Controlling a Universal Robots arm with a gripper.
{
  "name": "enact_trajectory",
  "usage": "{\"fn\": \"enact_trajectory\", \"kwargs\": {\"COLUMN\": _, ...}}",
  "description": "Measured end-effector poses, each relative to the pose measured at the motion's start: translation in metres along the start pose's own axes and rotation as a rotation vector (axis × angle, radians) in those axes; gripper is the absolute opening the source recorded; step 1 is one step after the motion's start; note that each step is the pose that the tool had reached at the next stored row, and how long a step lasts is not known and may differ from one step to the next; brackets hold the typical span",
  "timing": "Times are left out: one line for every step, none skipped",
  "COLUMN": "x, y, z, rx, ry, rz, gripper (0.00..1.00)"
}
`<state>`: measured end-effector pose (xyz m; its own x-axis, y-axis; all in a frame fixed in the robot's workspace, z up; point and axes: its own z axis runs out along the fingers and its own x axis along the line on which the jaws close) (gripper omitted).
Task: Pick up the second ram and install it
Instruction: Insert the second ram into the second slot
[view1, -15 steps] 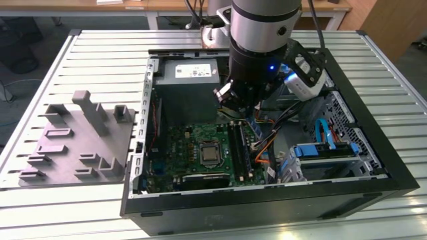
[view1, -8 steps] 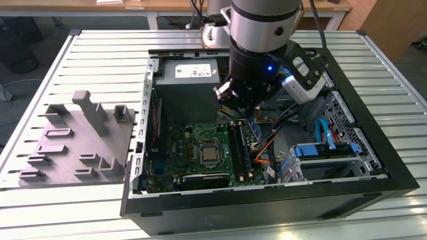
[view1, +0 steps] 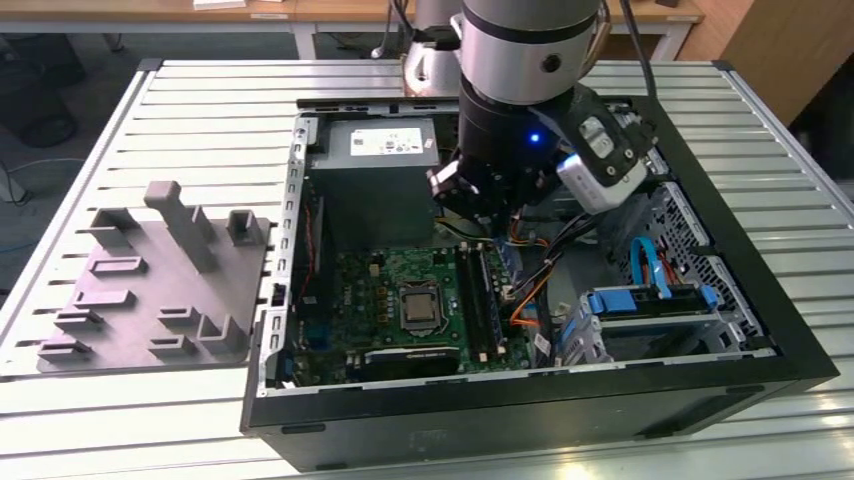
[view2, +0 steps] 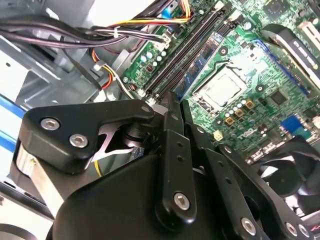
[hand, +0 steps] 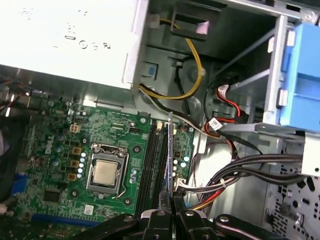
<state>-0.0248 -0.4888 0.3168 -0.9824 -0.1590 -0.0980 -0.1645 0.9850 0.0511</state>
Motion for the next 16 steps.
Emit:
{"fn": "enact_trajectory", "kwargs": {"x": 0.0000, "y": 0.0000, "z": 0.0000, "rx": 0.0012, "ry": -0.0006, "rz": 0.012, "gripper": 0.14}}
{"fn": "enact_trajectory", "kwargs": {"x": 0.0000, "y": 0.0000, "z": 0.0001, "rx": 0.0023, "ry": -0.0011, "rz": 0.023, "gripper": 0.14}}
{"fn": "enact_trajectory", "kwargs": {"x": 0.0000, "y": 0.0000, "z": 0.0001, "rx": 0.0035, "ry": -0.0018, "rz": 0.035, "gripper": 0.14}}
{"fn": "enact_trajectory", "kwargs": {"x": 0.0000, "y": 0.0000, "z": 0.0001, "rx": 0.0046, "ry": -0.0024, "rz": 0.047, "gripper": 0.14}}
{"fn": "enact_trajectory", "kwargs": {"x": 0.0000, "y": 0.0000, "z": 0.0002, "rx": 0.0058, "ry": -0.0029, "rz": 0.058, "gripper": 0.14}}
{"fn": "enact_trajectory", "kwargs": {"x": 0.0000, "y": 0.0000, "z": 0.0002, "rx": 0.0068, "ry": -0.0035, "rz": 0.069, "gripper": 0.14}}
{"fn": "enact_trajectory", "kwargs": {"x": 0.0000, "y": 0.0000, "z": 0.0002, "rx": 0.0078, "ry": -0.0040, "rz": 0.079, "gripper": 0.14}}
{"fn": "enact_trajectory", "kwargs": {"x": 0.0000, "y": 0.0000, "z": 0.0003, "rx": 0.0088, "ry": -0.0045, "rz": 0.088, "gripper": 0.14}}
{"fn": "enact_trajectory", "kwargs": {"x": 0.0000, "y": 0.0000, "z": 0.0003, "rx": 0.0098, "ry": -0.0051, "rz": 0.099, "gripper": 0.14}}
{"fn": "enact_trajectory", "kwargs": {"x": 0.0000, "y": 0.0000, "z": 0.0004, "rx": 0.0109, "ry": -0.0056, "rz": 0.110, "gripper": 0.14}}
{"fn": "enact_trajectory", "kwargs": {"x": 0.0000, "y": 0.0000, "z": 0.0004, "rx": 0.0120, "ry": -0.0063, "rz": 0.122, "gripper": 0.14}}
{"fn": "enact_trajectory", "kwargs": {"x": 0.0000, "y": 0.0000, "z": 0.0004, "rx": 0.0131, "ry": -0.0068, "rz": 0.133, "gripper": 0.14}}
{"fn": "enact_trajectory", "kwargs": {"x": 0.0000, "y": 0.0000, "z": 0.0004, "rx": 0.0137, "ry": -0.0070, "rz": 0.139, "gripper": 0.14}}
{"fn": "enact_trajectory", "kwargs": {"x": 0.0000, "y": -0.0001, "z": 0.0004, "rx": 0.0138, "ry": -0.0070, "rz": 0.139, "gripper": 0.14}}
{"fn": "enact_trajectory", "kwargs": {"x": 0.0000, "y": -0.0001, "z": 0.0004, "rx": 0.0138, "ry": -0.0071, "rz": 0.139, "gripper": 0.14}}
{"fn": "enact_trajectory", "kwargs": {"x": 0.0000, "y": 0.0000, "z": 0.0004, "rx": 0.0137, "ry": -0.0071, "rz": 0.140, "gripper": 0.14}}
